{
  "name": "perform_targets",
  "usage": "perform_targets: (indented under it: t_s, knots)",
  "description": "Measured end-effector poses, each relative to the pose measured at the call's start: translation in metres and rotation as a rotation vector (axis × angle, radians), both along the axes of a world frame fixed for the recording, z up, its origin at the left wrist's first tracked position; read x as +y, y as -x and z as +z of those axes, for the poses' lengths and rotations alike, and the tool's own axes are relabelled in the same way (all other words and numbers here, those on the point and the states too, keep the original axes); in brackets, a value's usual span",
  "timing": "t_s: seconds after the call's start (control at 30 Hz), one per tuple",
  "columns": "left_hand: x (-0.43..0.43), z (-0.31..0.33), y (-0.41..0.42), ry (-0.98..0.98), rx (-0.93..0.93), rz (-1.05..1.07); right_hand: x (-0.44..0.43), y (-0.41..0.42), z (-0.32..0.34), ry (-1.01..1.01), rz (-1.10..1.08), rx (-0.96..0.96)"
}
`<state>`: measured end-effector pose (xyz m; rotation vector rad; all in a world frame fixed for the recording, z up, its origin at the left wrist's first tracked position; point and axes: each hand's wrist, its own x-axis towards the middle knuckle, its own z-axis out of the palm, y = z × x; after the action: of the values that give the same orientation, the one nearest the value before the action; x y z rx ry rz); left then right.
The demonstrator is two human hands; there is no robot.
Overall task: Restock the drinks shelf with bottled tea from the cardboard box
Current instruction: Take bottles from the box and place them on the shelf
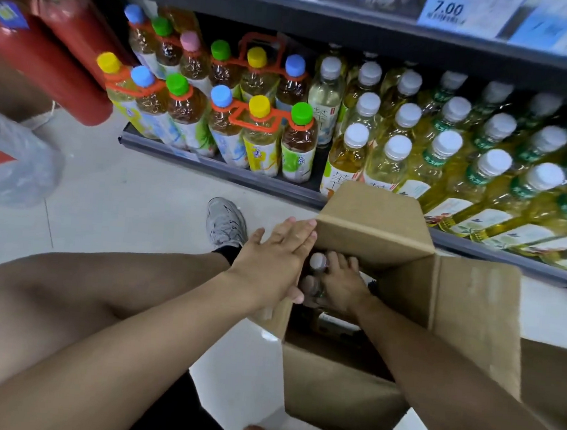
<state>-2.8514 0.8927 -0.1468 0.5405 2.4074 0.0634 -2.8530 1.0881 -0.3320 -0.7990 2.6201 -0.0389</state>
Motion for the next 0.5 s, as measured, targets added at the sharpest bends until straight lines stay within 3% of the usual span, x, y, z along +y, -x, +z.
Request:
perform_targets:
  t_s: [0.1, 0.2, 0.3, 0.5]
  knots:
    - [0.000, 0.000, -0.001, -0.008, 0.005, 0.024, 0.008, -0.008, 0.007, 0.116, -0.143, 0.009]
    - [0.000, 0.000, -0.002, 0.006, 0.003, 0.031, -0.001, -0.023, 0.013, 0.324, -0.468, -0.109]
    - [0.003, -0.001, -0.003, 0.004, 0.012, 0.043, -0.013, -0.034, 0.036, 0.545, -0.680, -0.087]
    - [0.012, 0.007, -0.009, -0.067, 0.058, 0.091, -0.010, -0.038, 0.128, 0.723, -0.761, -0.009]
